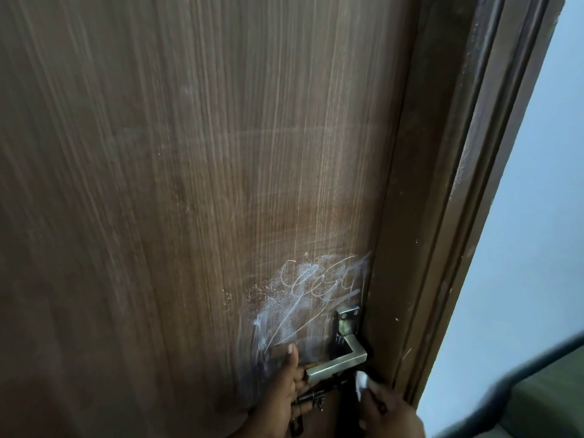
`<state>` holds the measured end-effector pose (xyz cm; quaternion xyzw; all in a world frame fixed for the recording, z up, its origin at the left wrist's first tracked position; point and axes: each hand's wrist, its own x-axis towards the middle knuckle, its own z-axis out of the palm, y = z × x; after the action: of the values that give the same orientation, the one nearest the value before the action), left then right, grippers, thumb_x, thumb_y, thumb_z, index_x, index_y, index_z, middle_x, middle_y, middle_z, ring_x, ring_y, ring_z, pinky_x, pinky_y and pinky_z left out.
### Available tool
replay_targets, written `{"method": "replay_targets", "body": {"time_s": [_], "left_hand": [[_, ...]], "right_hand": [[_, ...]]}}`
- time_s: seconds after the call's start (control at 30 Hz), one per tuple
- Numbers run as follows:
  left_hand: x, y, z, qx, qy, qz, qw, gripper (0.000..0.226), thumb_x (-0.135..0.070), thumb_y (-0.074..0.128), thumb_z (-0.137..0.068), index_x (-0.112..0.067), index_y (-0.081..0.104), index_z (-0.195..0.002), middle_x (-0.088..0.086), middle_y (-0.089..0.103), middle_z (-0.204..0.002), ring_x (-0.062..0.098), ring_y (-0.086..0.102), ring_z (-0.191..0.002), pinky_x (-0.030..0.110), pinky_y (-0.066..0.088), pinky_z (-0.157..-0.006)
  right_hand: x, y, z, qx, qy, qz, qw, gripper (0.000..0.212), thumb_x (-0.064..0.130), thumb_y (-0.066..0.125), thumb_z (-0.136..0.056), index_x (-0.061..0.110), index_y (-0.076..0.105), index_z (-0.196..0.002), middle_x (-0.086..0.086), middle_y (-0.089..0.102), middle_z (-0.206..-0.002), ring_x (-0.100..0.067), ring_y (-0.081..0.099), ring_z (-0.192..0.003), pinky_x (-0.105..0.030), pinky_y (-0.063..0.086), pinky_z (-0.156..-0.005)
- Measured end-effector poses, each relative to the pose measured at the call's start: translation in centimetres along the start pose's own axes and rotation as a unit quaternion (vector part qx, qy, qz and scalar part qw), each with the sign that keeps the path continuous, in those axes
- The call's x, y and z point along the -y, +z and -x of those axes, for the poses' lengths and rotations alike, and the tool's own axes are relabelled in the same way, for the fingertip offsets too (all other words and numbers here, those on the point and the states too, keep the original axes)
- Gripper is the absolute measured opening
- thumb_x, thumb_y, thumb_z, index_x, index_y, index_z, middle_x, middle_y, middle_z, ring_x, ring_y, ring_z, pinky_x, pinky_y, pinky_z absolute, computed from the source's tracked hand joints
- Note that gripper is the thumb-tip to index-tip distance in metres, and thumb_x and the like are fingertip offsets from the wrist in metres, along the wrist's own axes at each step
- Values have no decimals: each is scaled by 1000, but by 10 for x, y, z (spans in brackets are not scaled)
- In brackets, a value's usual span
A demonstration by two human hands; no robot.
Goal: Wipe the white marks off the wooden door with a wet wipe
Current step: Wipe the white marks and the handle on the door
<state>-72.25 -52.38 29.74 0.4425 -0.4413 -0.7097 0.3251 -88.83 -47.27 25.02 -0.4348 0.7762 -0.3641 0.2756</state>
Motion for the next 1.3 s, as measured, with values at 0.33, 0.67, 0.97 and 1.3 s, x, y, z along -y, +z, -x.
{"method": "replay_targets", "body": {"time_s": [0.33, 0.67, 0.97, 1.3], "left_hand": [[-2, 1, 5, 9, -9, -5, 1000, 70, -58, 17, -94, -13, 41, -143, 13, 43, -150, 24, 40, -139, 40, 34, -107], [-10, 4, 15, 16, 2, 17, 1000, 64, -51, 18, -98, -11, 48, -138, 10, 51, -144, 20, 47, -134, 44, 34, -113], [-15, 6, 19, 1, 19, 40, 999, 93, -73, 46, -74, -3, 50, -134, 11, 56, -127, 23, 53, -117, 34, 39, -103], [-10, 1, 16, -11, 17, 6, 1000, 60, -47, 21, -100, -10, 48, -138, 17, 44, -148, 31, 39, -138, 48, 27, -118]], "right_hand": [[84, -26, -6, -160, -252, 256, 919, 16, 22, 63, -82, 34, 72, -88, 9, 69, -90, -16, 65, -85, -27, 48, -59], [128, -12, 2, -49, -215, 543, 810, 21, 5, 51, -88, 15, 69, -94, -4, 71, -99, -24, 68, -90, -29, 40, -59], [123, -59, -15, 2, -203, 320, 926, 13, 33, 62, -80, 35, 72, -87, 13, 74, -92, -8, 67, -84, -22, 50, -66], [114, -47, -18, -199, -291, 309, 883, 27, 10, 71, -79, 17, 68, -104, -1, 69, -110, -16, 67, -96, -22, 54, -66]]}}
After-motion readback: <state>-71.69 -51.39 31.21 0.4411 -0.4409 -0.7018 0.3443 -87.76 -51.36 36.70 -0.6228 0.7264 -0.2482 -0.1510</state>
